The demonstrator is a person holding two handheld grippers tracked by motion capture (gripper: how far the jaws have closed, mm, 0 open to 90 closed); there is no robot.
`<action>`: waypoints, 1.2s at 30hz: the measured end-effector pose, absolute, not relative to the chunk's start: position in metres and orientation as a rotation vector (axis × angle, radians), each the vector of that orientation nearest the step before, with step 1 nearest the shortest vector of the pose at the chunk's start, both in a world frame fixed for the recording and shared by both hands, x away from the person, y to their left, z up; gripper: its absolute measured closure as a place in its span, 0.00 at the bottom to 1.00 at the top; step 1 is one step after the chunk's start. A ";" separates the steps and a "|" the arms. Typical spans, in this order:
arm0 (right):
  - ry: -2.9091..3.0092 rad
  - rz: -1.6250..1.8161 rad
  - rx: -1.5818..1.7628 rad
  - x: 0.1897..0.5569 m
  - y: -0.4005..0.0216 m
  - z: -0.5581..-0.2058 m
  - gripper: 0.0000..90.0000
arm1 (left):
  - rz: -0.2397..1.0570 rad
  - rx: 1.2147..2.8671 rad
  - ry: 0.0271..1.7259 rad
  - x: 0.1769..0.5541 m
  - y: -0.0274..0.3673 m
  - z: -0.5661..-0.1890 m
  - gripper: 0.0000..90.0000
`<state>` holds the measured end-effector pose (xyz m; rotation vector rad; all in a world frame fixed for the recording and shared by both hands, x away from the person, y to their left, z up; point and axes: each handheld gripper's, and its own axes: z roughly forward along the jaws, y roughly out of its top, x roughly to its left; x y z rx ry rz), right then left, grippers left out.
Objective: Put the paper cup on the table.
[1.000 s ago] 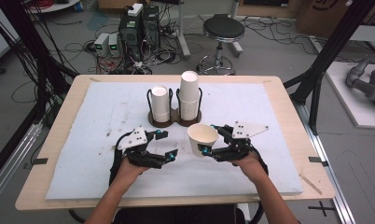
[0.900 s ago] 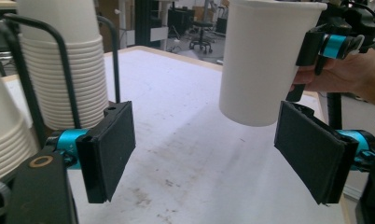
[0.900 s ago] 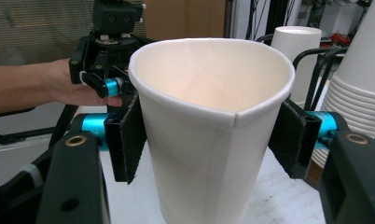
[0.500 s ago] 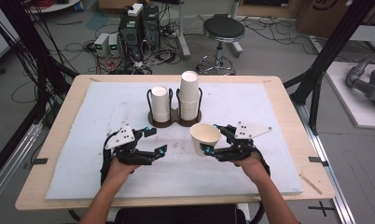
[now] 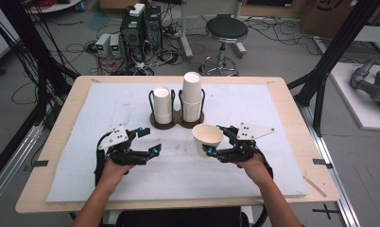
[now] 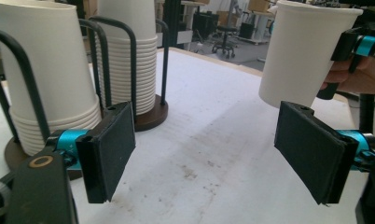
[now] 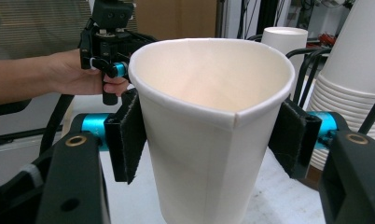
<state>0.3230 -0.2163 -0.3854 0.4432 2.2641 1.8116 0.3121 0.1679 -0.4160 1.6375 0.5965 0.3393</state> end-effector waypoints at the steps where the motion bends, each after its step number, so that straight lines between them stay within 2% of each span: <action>1: 2.263 1.810 0.443 0.323 -0.216 -0.385 0.39 | 0.348 1.635 0.601 0.312 0.169 -0.417 0.23; 10: 2.211 1.793 0.495 0.330 -0.220 -0.379 0.39 | 0.354 1.614 0.635 0.311 0.179 -0.423 0.23; 36: 1.955 1.637 0.799 0.378 -0.256 -0.375 0.40 | 0.357 1.594 0.649 0.312 0.184 -0.424 0.23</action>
